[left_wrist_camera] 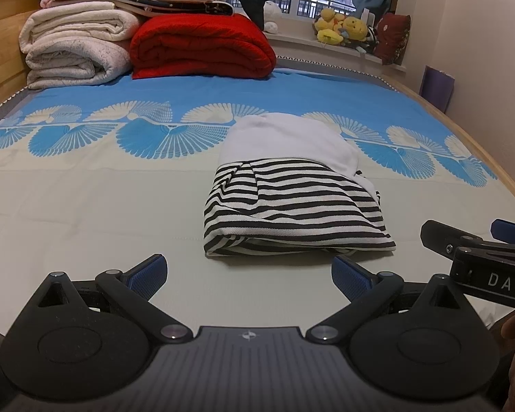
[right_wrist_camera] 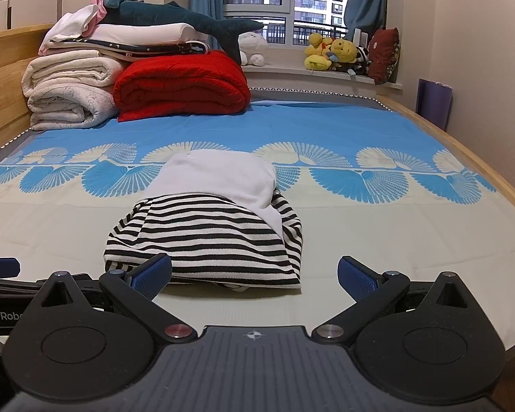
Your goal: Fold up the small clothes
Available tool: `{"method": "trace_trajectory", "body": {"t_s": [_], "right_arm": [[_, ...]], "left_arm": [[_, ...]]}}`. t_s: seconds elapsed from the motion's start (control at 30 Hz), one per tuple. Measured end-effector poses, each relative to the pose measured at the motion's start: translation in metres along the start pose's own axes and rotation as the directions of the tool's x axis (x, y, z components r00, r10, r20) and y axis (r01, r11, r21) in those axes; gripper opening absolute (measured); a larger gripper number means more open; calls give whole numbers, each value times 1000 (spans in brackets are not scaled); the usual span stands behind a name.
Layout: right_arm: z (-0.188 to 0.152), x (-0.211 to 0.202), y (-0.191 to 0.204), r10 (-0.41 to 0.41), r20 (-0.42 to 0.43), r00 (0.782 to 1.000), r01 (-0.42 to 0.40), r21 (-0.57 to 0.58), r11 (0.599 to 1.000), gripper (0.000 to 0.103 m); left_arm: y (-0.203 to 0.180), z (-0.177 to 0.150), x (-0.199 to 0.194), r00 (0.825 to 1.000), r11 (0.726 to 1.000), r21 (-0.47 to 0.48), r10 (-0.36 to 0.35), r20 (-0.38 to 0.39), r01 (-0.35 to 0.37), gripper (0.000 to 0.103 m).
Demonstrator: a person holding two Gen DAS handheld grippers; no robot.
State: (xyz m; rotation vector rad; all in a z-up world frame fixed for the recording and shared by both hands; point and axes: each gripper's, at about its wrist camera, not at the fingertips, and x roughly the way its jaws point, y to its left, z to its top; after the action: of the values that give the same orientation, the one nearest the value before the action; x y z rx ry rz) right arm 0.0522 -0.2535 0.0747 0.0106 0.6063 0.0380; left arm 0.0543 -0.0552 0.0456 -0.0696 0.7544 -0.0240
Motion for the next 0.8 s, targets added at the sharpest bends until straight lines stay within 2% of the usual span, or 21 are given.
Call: {"method": "trace_trajectory", "body": {"t_s": [0.8], "right_arm": [[0,0,0,-1,0,1000,1,-2,1000,102]], "left_arm": [[-1,-3,3,1000,1000,-4,-1,-5,1,102]]}}
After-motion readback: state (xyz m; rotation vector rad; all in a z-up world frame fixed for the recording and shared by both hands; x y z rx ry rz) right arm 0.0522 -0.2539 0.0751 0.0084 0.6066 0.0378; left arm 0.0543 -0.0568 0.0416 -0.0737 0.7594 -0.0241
